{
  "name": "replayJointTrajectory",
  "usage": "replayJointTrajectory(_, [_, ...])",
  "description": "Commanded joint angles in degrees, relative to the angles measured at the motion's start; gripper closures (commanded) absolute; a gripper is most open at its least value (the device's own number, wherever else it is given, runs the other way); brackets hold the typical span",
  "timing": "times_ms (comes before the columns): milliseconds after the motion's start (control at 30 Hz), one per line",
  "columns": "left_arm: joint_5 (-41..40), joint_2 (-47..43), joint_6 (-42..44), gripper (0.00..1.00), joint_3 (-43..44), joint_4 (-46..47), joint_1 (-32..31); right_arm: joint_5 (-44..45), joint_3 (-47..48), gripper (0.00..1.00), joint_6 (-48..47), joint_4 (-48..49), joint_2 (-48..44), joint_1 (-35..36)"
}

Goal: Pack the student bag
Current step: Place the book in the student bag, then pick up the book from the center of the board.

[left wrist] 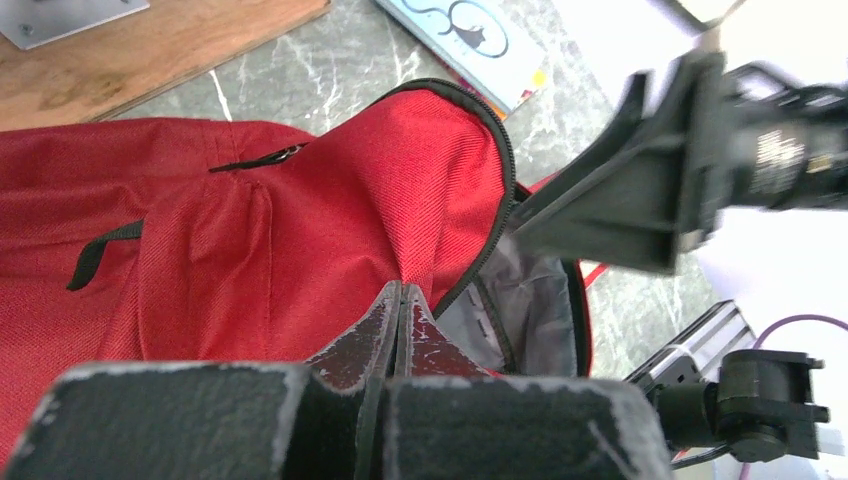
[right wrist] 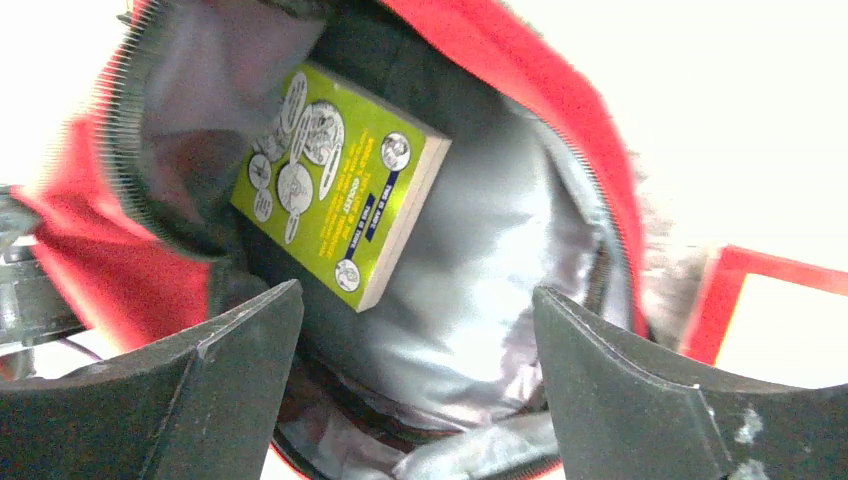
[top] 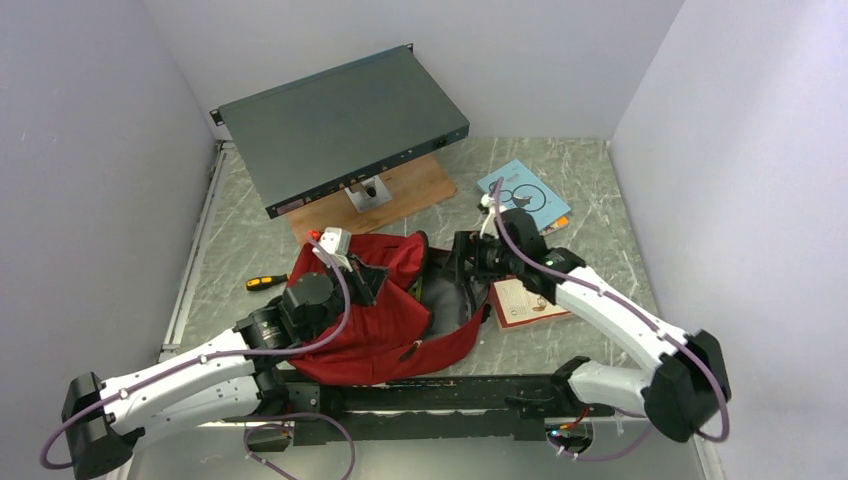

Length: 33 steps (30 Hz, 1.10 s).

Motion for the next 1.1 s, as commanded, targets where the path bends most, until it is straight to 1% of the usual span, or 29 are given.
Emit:
replayJointTrajectory(0, [0.23, 4.25, 1.16, 1.0, 2.38, 0.05, -0.16, 8.1, 5.78, 0.12, -8.89, -10.96, -6.92, -4.98])
replayJointTrajectory(67, [0.88, 7.52, 1.31, 1.0, 4.64, -2.44, -0.14, 5.37, 5.23, 0.09, -9.84, -10.12, -8.19, -12.82])
replayJointTrajectory(100, [1.39, 9.72, 1.07, 1.0, 6.19, -3.78, -0.14, 3.5, 5.07, 0.09, -9.14, -9.27, -8.15, -17.95])
replayJointTrajectory(167, [3.29, 12.26, 1.38, 1.0, 7.84, -4.51, -0.16, 1.48, 3.71, 0.08, -6.0, -5.48, -7.37, -25.43])
replayJointTrajectory(233, [5.36, 13.63, 1.59, 1.0, 8.41, -3.99, -0.14, -0.63, 0.34, 0.06, -0.23, 1.82, -6.38, -30.99])
replayJointTrajectory(333, [7.25, 14.77, 0.71, 1.0, 9.43, -4.28, -0.14, -7.53, -4.52, 0.06, 9.09, 14.78, -2.14, -38.09])
replayJointTrajectory(367, [7.93, 15.16, 0.68, 1.0, 9.82, -4.35, -0.14, -9.66, -4.98, 0.06, 11.47, 17.76, 0.08, -39.68])
replayJointTrajectory(400, [8.56, 15.54, 0.75, 1.0, 10.33, -4.74, -0.2, -11.23, -4.62, 0.06, 12.17, 20.23, 2.42, -40.7])
replayJointTrajectory(433, [8.99, 16.05, 0.95, 1.0, 10.96, -5.37, -0.14, -11.1, -3.33, 0.07, 11.29, 20.49, 4.51, -41.03])
replayJointTrajectory(500, [9.51, 17.07, 1.11, 1.0, 11.87, -6.46, -0.14, -9.22, -0.33, 0.07, 8.77, 19.52, 7.93, -41.26])
replayJointTrajectory(600, [10.06, 18.12, 1.38, 1.0, 12.38, -7.01, -0.05, -10.01, 0.94, 0.06, 7.97, 22.57, 10.91, -43.47])
replayJointTrajectory(700, [11.15, 18.38, 2.26, 1.0, 12.15, -6.08, -0.05, -6.67, 2.7, 0.04, 4.57, 24.1, 13.81, -46.89])
replayJointTrajectory(767, [11.79, 18.3, 2.92, 1.0, 11.91, -5.06, -0.07, -5.75, 5.25, 0.05, 3.11, 24.11, 17.6, -49.64])
replayJointTrajectory(833, [12.42, 18.37, 3.79, 1.0, 12.05, -4.78, 0.0, -5.45, 6.94, 0.05, 2.78, 26.15, 21.07, -51.87])
replayJointTrajectory(967, [13.26, 18.57, 5.15, 1.0, 12.83, -5.02, 0.04, -10.85, 11.73, 0.05, 4.06, 28.83, 30.46, -55.17])
replayJointTrajectory(1067, [14.06, 18.18, 5.62, 1.0, 12.92, -4.67, 0.04, -16.63, 14.11, 0.08, 6.36, 31.8, 37.35, -58.15])
